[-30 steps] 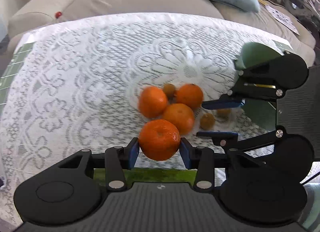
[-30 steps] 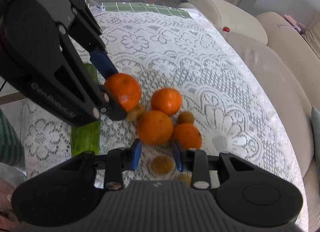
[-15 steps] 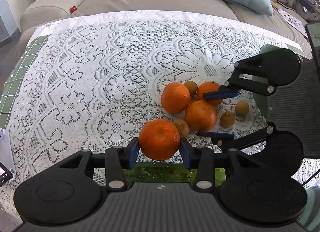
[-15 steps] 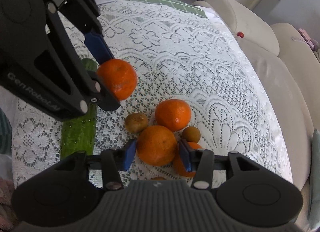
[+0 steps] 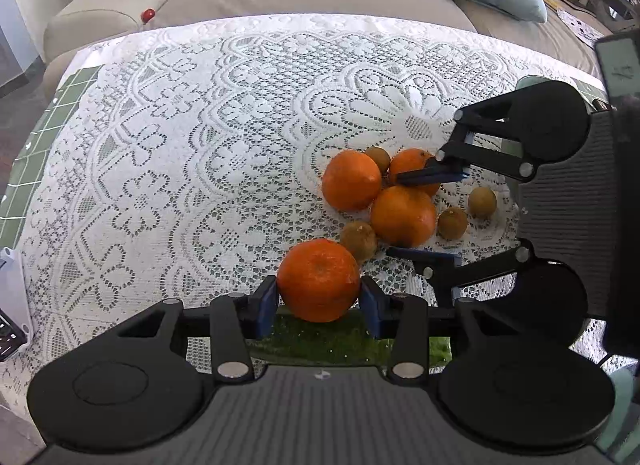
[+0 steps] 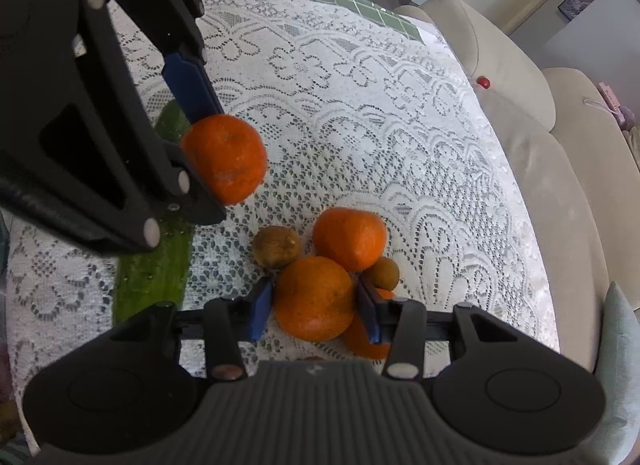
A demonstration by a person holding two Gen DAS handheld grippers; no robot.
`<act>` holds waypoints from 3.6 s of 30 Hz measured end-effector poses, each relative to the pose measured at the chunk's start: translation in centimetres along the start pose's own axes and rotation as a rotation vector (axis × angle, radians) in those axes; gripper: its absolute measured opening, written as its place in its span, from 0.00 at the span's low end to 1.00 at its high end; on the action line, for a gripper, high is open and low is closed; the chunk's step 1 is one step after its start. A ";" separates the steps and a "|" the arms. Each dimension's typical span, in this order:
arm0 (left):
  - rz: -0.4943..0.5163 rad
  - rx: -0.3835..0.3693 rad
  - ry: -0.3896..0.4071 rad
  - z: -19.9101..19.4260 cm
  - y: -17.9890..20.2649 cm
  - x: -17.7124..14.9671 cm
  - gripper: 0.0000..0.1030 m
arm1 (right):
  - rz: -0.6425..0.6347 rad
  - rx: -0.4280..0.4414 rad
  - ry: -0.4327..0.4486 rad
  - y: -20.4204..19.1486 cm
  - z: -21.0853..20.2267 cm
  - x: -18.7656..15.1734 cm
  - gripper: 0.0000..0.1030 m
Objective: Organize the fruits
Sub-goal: 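Carry both mandarins over the green colander and lower them in, then open both tools to release the mandarins and withdraw from the colander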
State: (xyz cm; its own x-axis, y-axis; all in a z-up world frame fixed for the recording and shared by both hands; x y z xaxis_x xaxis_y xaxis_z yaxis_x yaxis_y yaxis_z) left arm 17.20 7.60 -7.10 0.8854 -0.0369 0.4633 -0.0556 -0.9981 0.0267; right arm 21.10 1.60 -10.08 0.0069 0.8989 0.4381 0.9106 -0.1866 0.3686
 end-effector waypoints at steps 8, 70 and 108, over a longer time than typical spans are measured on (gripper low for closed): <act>0.016 0.025 0.017 -1.5 0.9 0.3 0.47 | 0.003 0.000 0.014 0.4 -3.8 -0.4 0.41; 0.553 -0.127 -0.116 3.8 21.7 5.0 0.47 | 0.478 0.211 -0.165 7.6 -8.8 -16.7 0.41; 0.491 -0.169 -0.061 2.8 21.2 4.9 0.70 | 0.450 0.096 -0.187 8.0 -11.1 -17.4 0.66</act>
State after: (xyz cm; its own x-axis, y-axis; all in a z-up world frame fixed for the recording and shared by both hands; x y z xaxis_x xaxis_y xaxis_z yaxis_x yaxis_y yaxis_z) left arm 21.64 -13.90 -6.70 0.7611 -0.5064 0.4053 -0.5403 -0.8407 -0.0358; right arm 23.72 -19.91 -5.61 0.4743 0.7947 0.3788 0.8342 -0.5432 0.0951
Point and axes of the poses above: each gripper's, at about its wrist camera, not at the fingertips, and z roughly the way its jaws point, y to its right, x to its top, the point moved 7 cm from there along z, roughly the way its jaws point, and after that the axes turned 1 degree about y, right-handed, at the moved point
